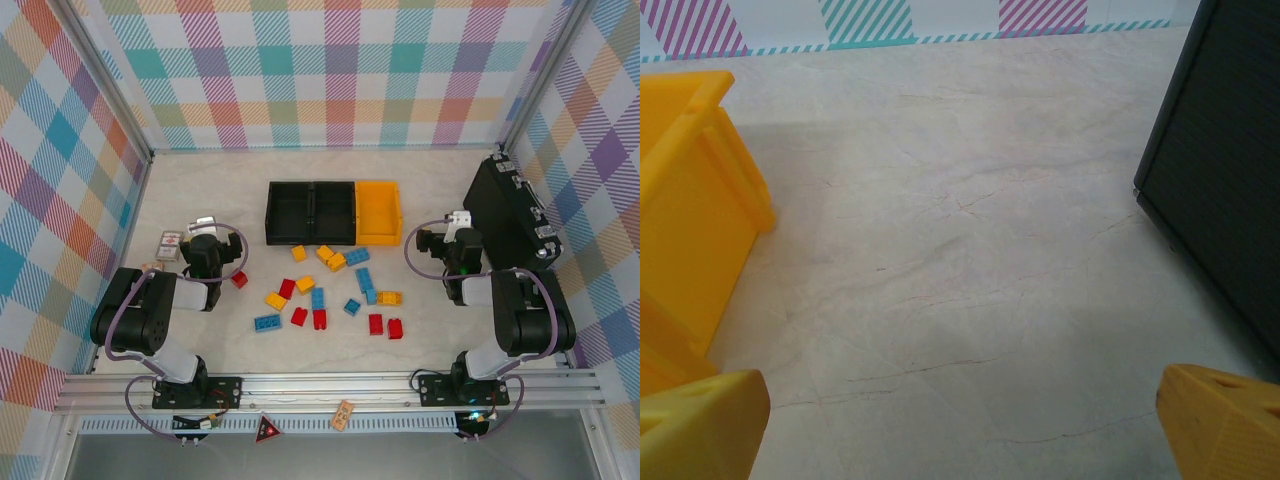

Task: Sort the legos into containers by color
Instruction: Pick up the lego from the center of the table.

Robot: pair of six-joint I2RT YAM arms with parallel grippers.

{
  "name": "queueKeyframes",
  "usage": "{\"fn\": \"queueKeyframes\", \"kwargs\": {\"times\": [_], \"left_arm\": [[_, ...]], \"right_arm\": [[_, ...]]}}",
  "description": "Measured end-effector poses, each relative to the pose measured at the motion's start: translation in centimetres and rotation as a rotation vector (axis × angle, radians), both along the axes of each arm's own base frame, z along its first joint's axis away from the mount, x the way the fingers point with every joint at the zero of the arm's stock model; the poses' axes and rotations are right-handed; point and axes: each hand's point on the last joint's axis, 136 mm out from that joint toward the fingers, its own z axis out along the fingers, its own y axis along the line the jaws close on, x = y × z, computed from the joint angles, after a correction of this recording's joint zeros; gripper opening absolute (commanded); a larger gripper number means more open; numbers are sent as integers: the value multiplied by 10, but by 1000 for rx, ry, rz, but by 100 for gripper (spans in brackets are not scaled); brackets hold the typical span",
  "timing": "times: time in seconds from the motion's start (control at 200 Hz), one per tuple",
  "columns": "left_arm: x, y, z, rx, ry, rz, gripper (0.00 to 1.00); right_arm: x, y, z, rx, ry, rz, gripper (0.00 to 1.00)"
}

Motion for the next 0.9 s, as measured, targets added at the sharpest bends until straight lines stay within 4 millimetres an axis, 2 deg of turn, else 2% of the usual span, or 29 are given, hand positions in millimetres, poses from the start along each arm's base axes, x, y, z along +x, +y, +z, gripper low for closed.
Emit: {"fn": "queueKeyframes", "kwargs": {"times": [0.74, 0.815, 0.9], "left_arm": [[-1, 0, -1, 1, 13, -1, 100], [0, -1, 1, 3, 39, -4, 100], [7, -2, 15, 2, 38, -9, 100]], "right_arm": [[-2, -1, 0, -1, 10, -8, 99], [-4, -1, 4, -1, 26, -9, 99], [-2, -2, 21, -2, 23, -12, 99]]}}
